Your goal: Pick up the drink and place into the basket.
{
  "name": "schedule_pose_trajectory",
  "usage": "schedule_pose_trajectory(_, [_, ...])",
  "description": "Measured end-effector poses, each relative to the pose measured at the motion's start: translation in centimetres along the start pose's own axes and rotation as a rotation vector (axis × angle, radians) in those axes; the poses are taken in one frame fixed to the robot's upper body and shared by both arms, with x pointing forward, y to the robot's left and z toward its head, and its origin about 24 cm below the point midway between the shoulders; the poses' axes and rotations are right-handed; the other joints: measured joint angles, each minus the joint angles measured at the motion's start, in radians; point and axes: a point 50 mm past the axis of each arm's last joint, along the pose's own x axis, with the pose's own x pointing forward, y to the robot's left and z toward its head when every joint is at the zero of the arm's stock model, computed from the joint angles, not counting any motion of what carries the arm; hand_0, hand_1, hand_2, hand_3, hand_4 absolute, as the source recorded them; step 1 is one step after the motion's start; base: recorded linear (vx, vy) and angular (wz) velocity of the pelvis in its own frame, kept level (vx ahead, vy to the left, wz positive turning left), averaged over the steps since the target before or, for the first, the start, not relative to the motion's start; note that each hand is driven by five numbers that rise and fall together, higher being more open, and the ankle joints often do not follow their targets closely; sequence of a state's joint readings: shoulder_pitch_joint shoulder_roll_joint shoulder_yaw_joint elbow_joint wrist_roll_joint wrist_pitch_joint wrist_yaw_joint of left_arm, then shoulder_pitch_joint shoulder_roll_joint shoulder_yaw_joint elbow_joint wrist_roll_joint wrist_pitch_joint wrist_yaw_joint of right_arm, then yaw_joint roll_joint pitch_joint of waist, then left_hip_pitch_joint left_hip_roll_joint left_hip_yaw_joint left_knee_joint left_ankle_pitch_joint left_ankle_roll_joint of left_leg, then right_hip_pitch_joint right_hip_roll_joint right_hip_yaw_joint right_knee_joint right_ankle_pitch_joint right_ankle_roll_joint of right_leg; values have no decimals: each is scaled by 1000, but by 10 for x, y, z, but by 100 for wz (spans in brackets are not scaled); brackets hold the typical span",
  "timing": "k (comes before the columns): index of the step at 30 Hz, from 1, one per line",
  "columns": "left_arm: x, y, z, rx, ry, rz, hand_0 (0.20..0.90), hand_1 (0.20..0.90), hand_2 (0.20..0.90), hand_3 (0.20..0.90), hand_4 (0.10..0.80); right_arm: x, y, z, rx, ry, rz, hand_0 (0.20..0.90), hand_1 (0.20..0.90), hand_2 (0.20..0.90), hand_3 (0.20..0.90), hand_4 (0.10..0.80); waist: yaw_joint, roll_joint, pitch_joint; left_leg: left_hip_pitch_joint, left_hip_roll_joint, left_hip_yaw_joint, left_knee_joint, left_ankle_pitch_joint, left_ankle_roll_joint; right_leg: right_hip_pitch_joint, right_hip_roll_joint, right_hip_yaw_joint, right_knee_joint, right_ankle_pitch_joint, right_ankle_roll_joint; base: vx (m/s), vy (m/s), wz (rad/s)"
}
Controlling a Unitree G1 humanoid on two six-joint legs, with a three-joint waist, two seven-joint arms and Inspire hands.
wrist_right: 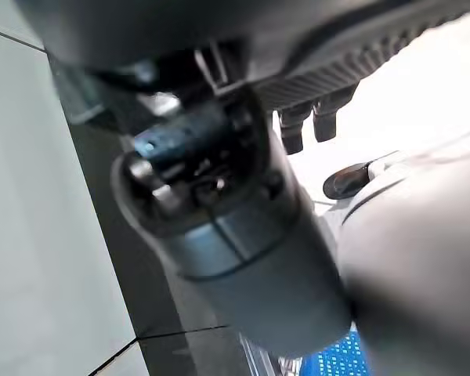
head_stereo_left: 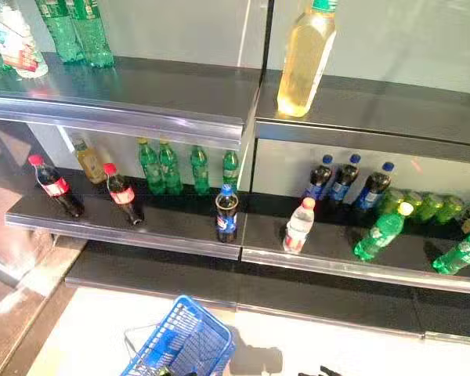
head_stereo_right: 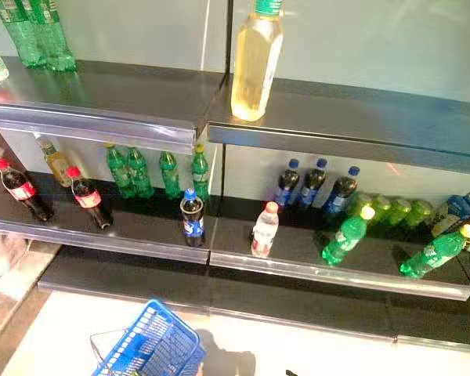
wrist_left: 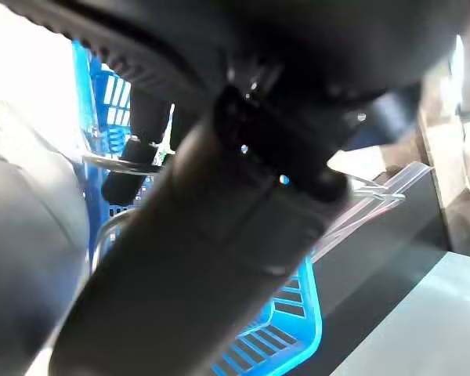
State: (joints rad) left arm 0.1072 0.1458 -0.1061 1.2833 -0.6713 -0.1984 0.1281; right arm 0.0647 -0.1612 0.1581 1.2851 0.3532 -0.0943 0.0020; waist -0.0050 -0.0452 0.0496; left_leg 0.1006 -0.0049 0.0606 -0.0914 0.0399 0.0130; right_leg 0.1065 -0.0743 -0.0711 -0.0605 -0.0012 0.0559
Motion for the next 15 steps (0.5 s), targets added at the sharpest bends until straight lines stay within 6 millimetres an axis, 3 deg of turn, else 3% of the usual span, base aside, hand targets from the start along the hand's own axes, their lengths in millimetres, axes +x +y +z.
schedule_pose_trajectory(15, [0,1,1,2,1,2,300,300,300,200,100,-1,1,-3,2,6,-2,900,900,900,900,800,0,-9,-6,3,0,-2,0,0,0,13,0,-2,-14,7,-1,0,0,0])
